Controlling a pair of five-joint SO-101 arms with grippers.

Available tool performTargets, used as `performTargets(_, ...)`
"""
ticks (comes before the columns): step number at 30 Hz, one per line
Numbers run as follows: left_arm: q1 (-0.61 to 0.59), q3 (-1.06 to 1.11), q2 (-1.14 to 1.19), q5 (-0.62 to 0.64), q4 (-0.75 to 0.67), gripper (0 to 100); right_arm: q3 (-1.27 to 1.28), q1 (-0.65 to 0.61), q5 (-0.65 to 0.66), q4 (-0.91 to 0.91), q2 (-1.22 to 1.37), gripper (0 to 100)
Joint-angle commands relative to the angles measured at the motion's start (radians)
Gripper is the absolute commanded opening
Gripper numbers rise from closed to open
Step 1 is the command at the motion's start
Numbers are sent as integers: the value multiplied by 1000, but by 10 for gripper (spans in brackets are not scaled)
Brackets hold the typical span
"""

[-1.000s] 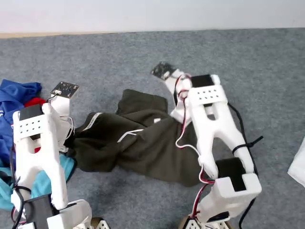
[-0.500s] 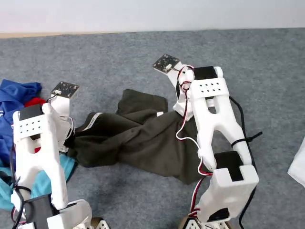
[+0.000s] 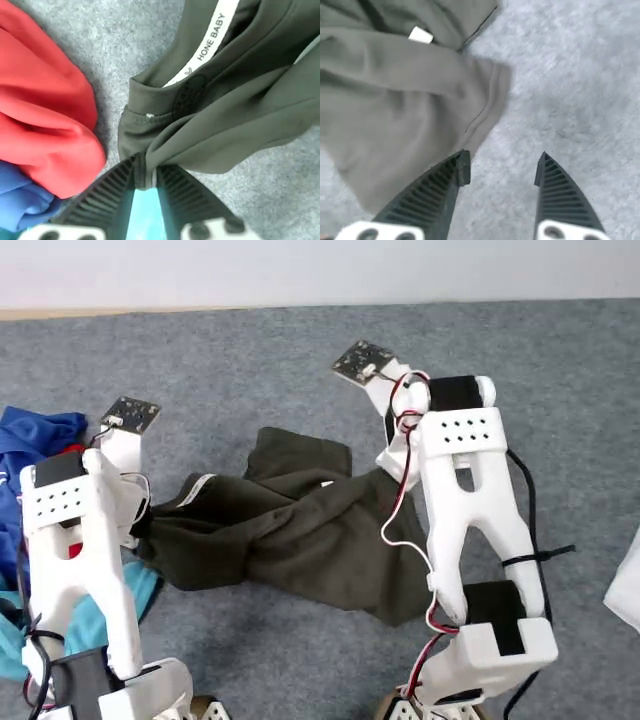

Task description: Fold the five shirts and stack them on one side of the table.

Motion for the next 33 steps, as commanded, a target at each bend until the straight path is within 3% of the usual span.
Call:
performTargets(1,8,-33,-35,-3,-2,26,-43,8,-15,-62,21,218)
performTargets(7,2,-35,-35,-6,49,34,-44,5,-146,-90,110,219)
performTargets(15,-144,-76,-52,-3,64,209,-44,-25,-167,-16,114,219)
performTargets(25,-196,-140,-218,-3,176,218,-54,-10,-169,-7,113,219)
performTargets(33,-196,-15,-301,-3,183,218,-143,-36,-170,-39,232,219)
